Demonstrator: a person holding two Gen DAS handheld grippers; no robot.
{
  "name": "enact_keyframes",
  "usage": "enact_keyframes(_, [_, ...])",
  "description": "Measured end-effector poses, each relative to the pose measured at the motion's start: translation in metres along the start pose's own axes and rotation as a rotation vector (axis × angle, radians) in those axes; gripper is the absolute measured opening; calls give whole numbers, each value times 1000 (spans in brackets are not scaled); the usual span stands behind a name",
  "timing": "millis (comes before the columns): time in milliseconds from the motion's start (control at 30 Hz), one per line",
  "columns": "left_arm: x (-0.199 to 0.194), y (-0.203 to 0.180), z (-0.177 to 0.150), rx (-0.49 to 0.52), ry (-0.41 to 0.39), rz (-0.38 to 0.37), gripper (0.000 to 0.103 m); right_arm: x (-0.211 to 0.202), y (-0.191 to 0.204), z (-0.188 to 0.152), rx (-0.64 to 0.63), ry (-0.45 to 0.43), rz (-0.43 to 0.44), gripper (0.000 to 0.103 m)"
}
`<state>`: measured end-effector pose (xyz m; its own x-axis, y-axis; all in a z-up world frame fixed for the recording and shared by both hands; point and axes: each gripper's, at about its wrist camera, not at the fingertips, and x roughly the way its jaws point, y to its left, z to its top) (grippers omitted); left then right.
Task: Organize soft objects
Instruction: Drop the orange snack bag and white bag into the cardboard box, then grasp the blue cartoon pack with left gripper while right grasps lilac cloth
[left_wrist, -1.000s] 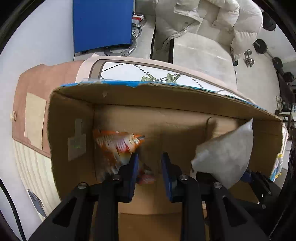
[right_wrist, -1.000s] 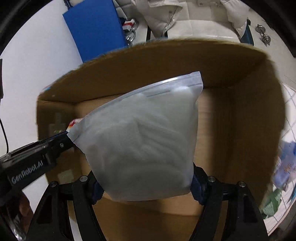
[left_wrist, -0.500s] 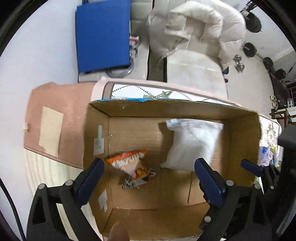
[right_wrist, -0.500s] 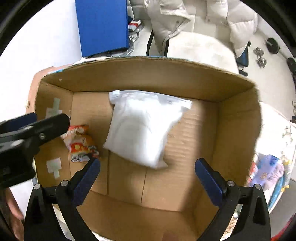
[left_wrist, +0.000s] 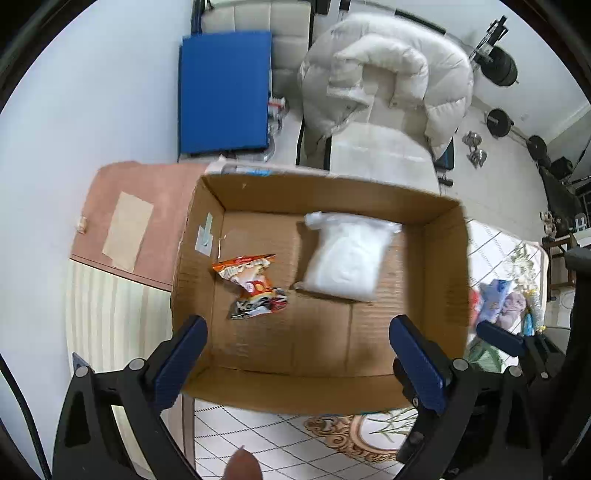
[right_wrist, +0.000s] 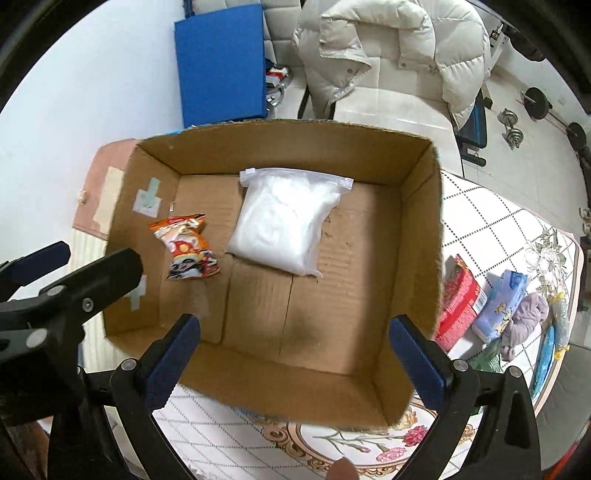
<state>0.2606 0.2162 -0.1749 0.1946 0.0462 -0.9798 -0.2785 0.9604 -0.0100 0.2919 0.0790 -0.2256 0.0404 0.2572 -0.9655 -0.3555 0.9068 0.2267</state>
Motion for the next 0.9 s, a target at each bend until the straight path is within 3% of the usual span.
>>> enact_keyframes(133, [-49,-55,-18,40,-132,54,101,-54,-53,-28,63,-79,92,103])
enact_keyframes(200, [-58,-93,-26,83,-166,52,101,-78,-97,-46,130,-117,92,103])
enact_keyframes(267, [-48,-139,-29,154,-171,65,101,-92,-153,-63,215,-148,37,103])
enact_keyframes(333, [-18,-182,-28,216,-115,57,101,-87,-215,-73,312,-156,-44,103])
enact_keyframes(433, [41,-238,-25,286,-5,47,100,-45,-294,-77,462,-73,-44,103])
enact_keyframes(500, [69,-265,-26,331,27,66,92,-16,-324,-76,510,-28,-43,99])
enact_keyframes(633, [118,-302,-21,360,115,65,90,39,-360,-74,558,45,13,91])
enact_keyframes(733, [141,-318,-17,370,155,74,89,68,-376,-68,570,75,54,78])
enact_keyframes(800, [148,-327,-19,380,168,76,89,84,-384,-67,577,111,90,48])
enact_keyframes(867, [154,-336,-18,393,182,66,89,87,-392,-74,590,121,119,41])
enact_keyframes(900, [156,-341,-20,402,187,56,89,83,-396,-78,584,114,89,41])
